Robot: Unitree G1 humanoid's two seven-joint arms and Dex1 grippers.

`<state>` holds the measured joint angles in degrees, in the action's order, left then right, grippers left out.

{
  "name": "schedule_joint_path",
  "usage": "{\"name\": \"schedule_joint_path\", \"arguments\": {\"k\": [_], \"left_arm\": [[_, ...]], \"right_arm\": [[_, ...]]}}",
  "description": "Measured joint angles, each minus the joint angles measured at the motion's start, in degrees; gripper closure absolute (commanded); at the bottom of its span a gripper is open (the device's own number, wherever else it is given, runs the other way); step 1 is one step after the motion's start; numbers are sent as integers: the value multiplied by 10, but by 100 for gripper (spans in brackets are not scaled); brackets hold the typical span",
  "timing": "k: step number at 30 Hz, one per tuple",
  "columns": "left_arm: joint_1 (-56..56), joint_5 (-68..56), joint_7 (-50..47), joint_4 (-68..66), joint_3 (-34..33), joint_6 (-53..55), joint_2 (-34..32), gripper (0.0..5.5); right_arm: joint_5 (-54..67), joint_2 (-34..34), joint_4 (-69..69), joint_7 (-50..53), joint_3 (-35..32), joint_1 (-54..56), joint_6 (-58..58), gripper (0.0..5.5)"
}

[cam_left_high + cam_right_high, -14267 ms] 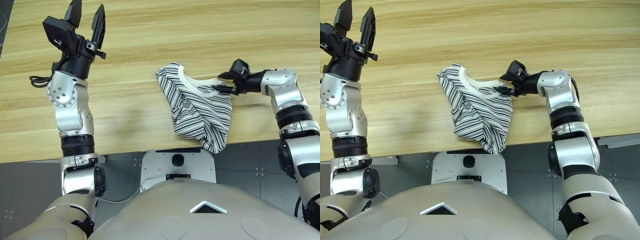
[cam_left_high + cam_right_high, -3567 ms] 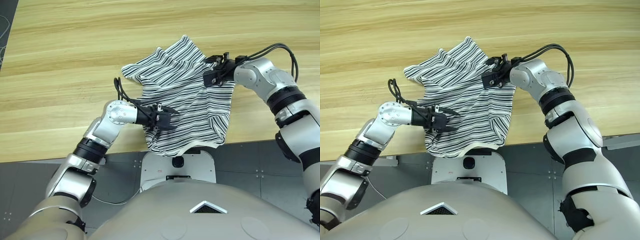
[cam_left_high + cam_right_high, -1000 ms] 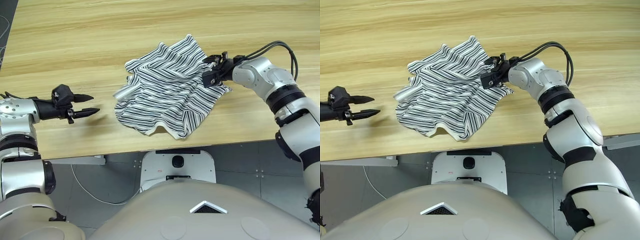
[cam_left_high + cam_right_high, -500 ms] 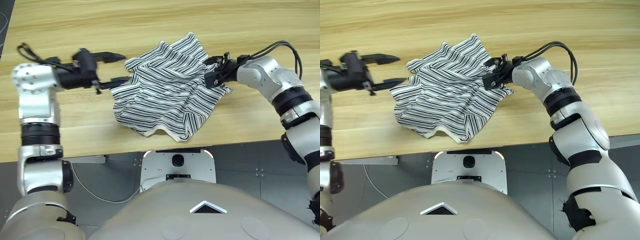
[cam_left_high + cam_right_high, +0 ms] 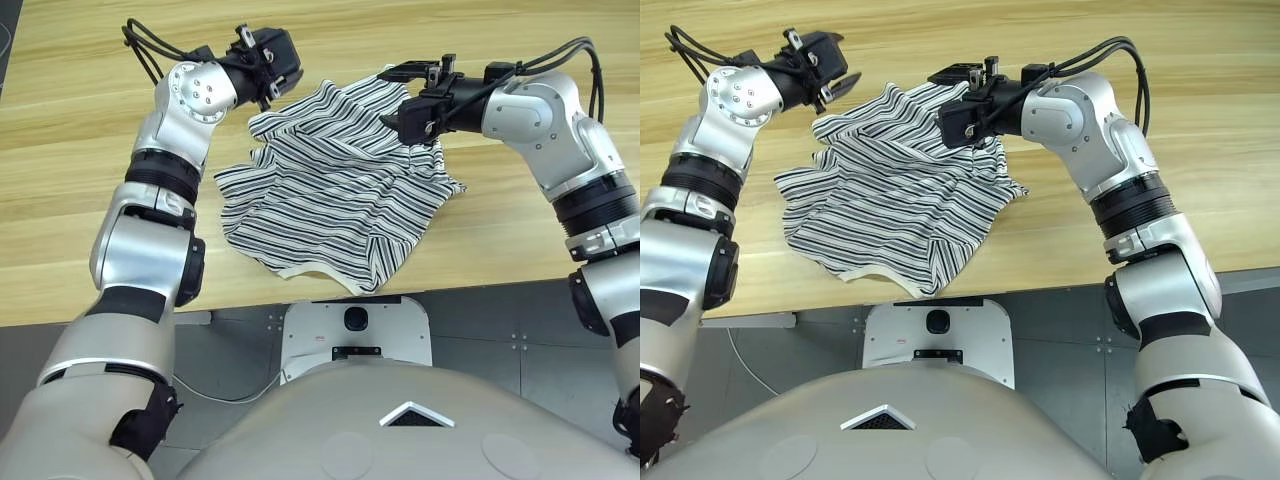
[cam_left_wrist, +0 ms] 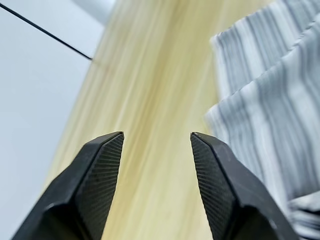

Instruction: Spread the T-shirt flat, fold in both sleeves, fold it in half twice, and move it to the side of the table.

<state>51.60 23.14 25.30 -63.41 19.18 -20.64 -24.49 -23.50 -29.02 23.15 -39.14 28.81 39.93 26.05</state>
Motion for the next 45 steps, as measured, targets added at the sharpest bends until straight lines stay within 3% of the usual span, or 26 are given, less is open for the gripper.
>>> {"name": "schedule_joint_path", "arguments": {"k": [3,8,12,18,23,32,34,39,45], "left_arm": [[23,44,-6,-68,36,-1,1,301],[22,69,133,-116,75,-4,7,301],[30,91,130,-119,98,1,13,301],[43,195,-69,-143,178,69,54,301],[59,279,-248,-163,239,106,94,301],[114,335,-318,-174,273,130,96,301],[113,303,-312,-174,237,128,85,301],[126,126,-279,-163,59,55,79,301],[137,90,-181,-135,31,-70,56,301]], "right_arm": [[-1,13,-66,-6,13,-50,-6,282],[-11,22,-136,-14,24,-99,-22,282],[-15,25,-162,-18,35,-128,-28,282],[-17,52,-292,-28,64,-204,-54,282],[-30,70,-318,-17,78,-243,-80,282],[-93,11,-268,-4,73,-300,-96,282],[-95,8,-275,-4,70,-306,-97,282],[-99,-18,-269,-9,64,-302,-87,282],[-43,-160,-302,-96,27,-300,-61,282]]}}
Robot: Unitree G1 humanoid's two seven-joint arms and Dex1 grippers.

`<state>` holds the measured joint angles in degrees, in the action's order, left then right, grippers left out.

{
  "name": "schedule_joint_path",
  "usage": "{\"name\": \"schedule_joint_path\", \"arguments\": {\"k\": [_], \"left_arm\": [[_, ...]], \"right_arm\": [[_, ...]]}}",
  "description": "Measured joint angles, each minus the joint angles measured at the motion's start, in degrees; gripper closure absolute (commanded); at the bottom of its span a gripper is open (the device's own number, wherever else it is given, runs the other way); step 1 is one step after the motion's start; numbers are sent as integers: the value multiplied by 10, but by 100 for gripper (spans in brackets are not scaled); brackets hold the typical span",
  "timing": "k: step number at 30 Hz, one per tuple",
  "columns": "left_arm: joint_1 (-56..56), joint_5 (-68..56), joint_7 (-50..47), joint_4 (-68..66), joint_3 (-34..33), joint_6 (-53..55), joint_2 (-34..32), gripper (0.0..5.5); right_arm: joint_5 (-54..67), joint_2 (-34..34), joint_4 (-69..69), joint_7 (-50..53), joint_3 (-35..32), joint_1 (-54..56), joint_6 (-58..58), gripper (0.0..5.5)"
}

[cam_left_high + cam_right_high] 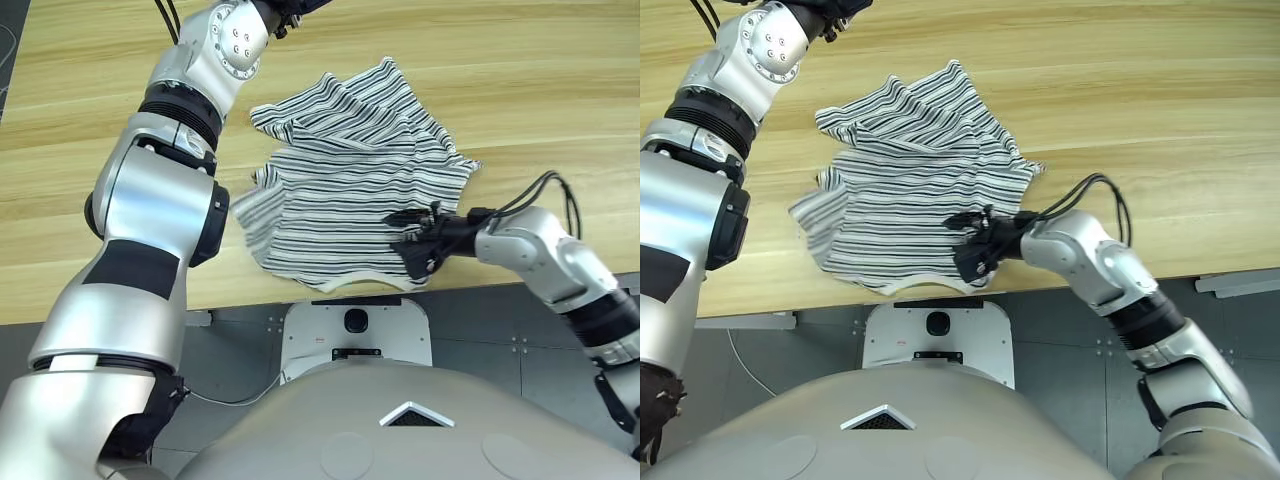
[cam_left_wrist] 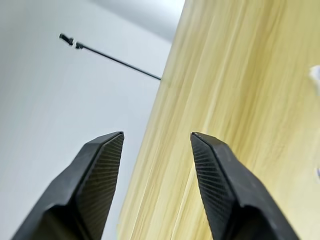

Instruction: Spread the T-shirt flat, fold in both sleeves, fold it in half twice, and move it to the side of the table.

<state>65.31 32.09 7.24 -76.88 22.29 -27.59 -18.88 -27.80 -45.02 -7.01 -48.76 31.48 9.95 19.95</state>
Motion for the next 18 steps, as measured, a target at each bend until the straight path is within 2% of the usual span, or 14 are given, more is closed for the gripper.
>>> {"name": "schedule_joint_path", "arguments": {"k": [2,4,9,12,18], "left_arm": [[0,0,22,7,2,-21,-19,301],[0,1,29,7,3,-22,-26,301],[-13,11,58,7,21,-17,-28,301],[-70,38,127,1,58,-17,-19,301],[-107,60,208,4,97,-22,-7,301]], "right_arm": [[28,-66,-6,-48,-26,-4,0,282],[43,-94,-8,-79,-36,-5,1,282],[52,-114,-2,-120,-39,12,16,282],[42,-101,16,-113,-37,29,31,282],[10,2,45,-8,-41,56,45,282]]}}
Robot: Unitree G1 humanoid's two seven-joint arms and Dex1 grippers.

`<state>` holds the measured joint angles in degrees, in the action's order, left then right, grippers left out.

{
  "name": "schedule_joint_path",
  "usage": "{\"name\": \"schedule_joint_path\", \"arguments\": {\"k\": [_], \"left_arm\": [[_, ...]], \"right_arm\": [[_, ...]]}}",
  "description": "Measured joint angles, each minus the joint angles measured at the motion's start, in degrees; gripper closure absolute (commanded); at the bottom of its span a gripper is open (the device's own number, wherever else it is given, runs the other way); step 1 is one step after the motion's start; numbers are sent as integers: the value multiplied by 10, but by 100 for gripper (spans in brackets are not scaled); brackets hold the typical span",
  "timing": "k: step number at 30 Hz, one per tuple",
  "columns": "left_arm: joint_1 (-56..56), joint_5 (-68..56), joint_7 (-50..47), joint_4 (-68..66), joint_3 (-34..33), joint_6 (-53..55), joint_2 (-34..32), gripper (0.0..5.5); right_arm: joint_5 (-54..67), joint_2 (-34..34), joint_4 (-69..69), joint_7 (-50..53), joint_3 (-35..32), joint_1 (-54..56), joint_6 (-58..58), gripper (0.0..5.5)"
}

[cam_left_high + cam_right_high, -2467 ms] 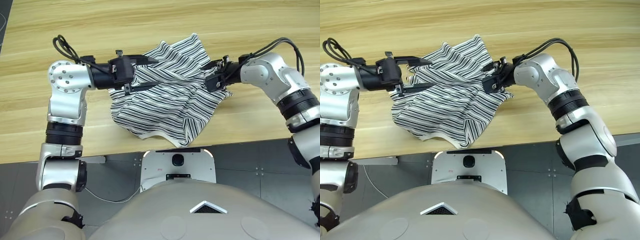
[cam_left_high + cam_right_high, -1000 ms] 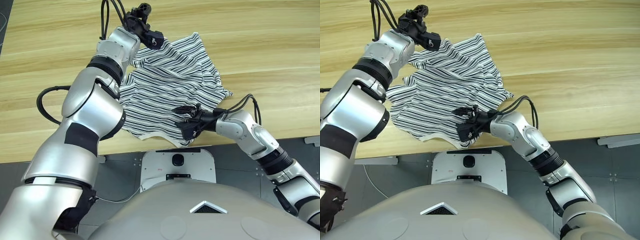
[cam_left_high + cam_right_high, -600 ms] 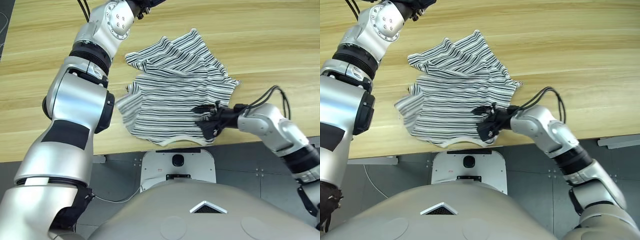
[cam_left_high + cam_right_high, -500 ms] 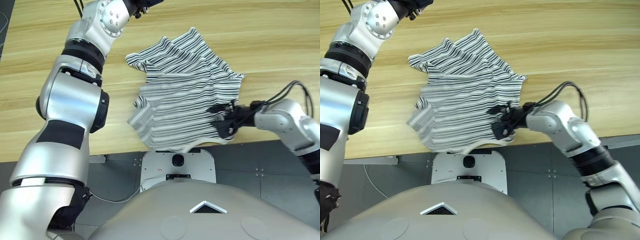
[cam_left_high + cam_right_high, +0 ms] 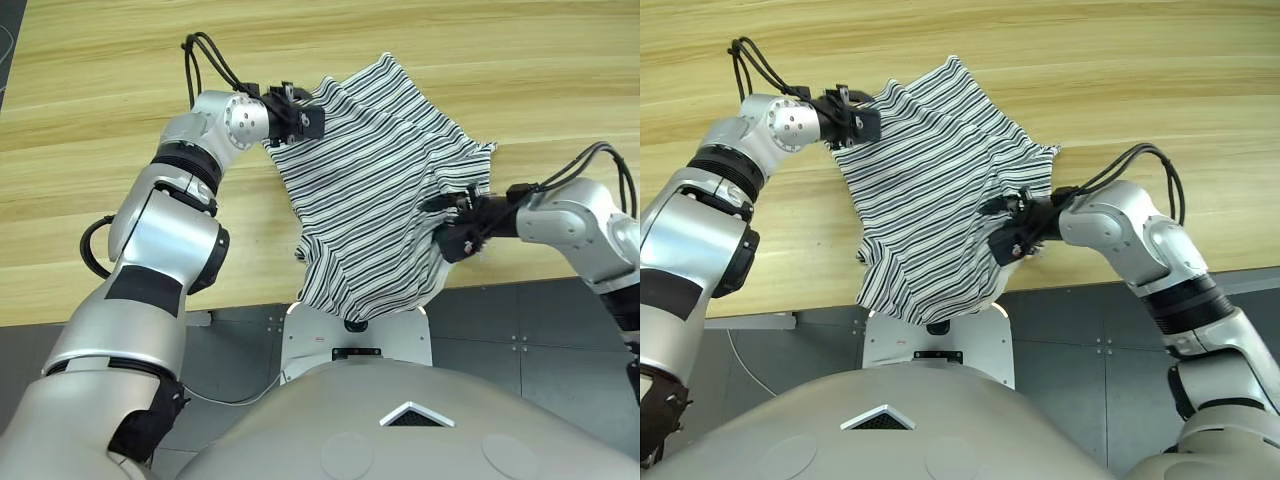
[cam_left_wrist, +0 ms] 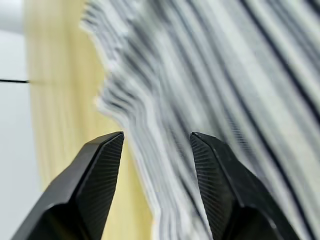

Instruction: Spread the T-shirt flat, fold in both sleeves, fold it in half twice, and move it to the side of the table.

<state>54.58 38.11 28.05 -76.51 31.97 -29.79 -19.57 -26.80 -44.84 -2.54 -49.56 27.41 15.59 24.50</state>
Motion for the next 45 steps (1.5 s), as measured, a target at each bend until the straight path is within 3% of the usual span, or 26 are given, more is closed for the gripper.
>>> {"name": "schedule_joint_path", "arguments": {"k": [5,13,21,26,32,45], "left_arm": [[5,20,21,13,44,9,2,301],[19,102,-26,10,130,83,-20,301],[17,128,-54,6,158,96,-36,301],[14,128,-69,4,163,96,-37,301],[10,176,-120,-6,203,131,-40,301],[-24,286,-235,-40,284,209,-98,301]], "right_arm": [[1,60,-23,68,-25,25,-1,282],[8,65,-81,60,-50,24,-28,282],[29,-76,-138,-149,-32,-59,-84,282],[60,-97,-128,-211,-12,-92,-111,282],[41,-91,-83,-196,-10,-52,-110,282],[7,-12,-83,-100,-12,-15,-96,282]]}}
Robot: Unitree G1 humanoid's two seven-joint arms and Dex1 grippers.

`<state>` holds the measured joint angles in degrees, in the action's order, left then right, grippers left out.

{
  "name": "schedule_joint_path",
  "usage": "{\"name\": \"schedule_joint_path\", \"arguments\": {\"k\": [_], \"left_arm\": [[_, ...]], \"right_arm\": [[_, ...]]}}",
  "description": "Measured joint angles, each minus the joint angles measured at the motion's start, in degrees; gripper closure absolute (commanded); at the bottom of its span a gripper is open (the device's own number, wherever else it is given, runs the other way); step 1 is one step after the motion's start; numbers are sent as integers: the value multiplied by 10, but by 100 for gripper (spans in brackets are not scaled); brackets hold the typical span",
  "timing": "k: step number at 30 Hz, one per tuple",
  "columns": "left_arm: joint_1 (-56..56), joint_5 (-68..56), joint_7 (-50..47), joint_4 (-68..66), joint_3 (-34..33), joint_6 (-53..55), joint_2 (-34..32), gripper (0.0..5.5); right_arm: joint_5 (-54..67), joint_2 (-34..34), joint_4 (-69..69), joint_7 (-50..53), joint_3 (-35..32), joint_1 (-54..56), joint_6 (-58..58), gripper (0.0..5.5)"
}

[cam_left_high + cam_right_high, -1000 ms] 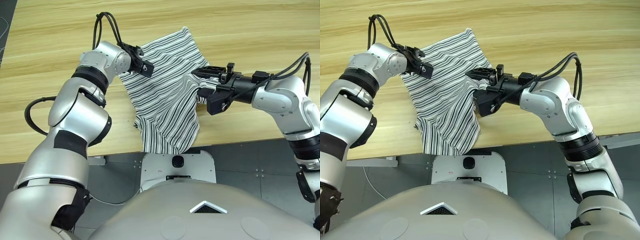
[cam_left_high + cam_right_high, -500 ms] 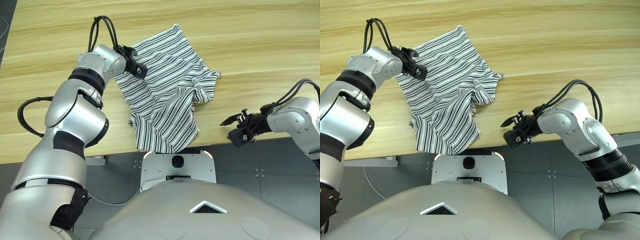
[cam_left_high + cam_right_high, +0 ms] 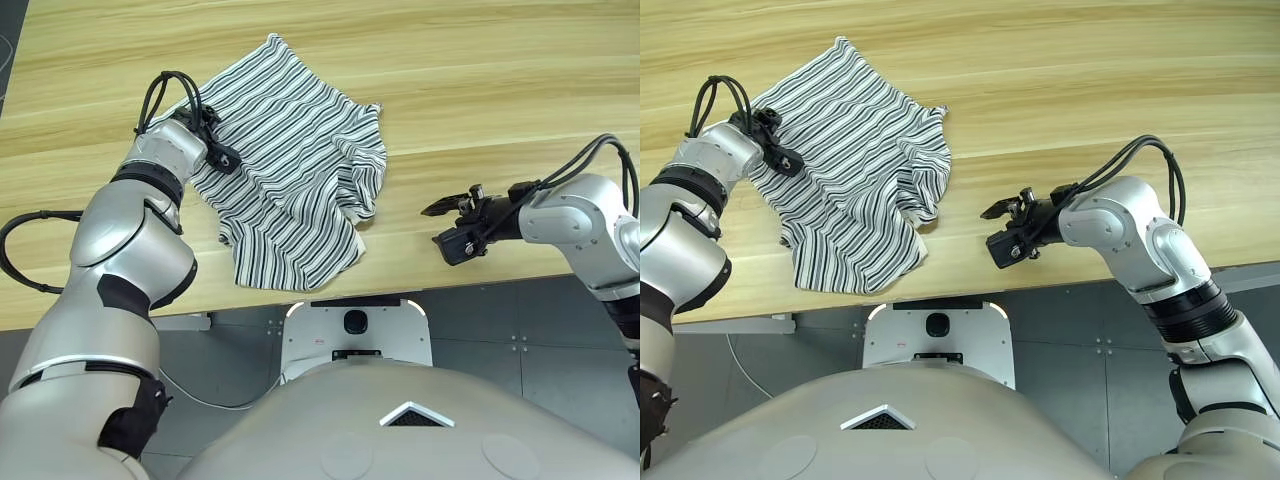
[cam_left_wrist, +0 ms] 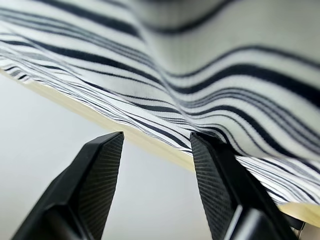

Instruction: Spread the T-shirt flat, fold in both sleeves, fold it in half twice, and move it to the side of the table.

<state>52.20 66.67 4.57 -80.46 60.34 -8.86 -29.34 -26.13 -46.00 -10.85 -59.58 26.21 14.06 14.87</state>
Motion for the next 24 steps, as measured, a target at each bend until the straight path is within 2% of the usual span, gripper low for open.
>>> {"name": "schedule_joint_path", "arguments": {"k": [10,12,18,21,24], "left_arm": [[33,21,-77,-13,0,39,-7,301],[58,1,-79,-12,-26,38,-8,301],[101,-136,-25,-4,-169,2,-13,301],[119,-216,-4,17,-243,-64,-11,301],[95,-302,99,68,-297,-183,-6,301]], "right_arm": [[-43,100,62,138,5,47,23,282],[-47,107,71,148,9,48,26,282],[-53,169,173,212,21,82,47,282],[-52,207,257,258,18,121,48,282],[-50,232,316,297,5,154,44,282]]}}
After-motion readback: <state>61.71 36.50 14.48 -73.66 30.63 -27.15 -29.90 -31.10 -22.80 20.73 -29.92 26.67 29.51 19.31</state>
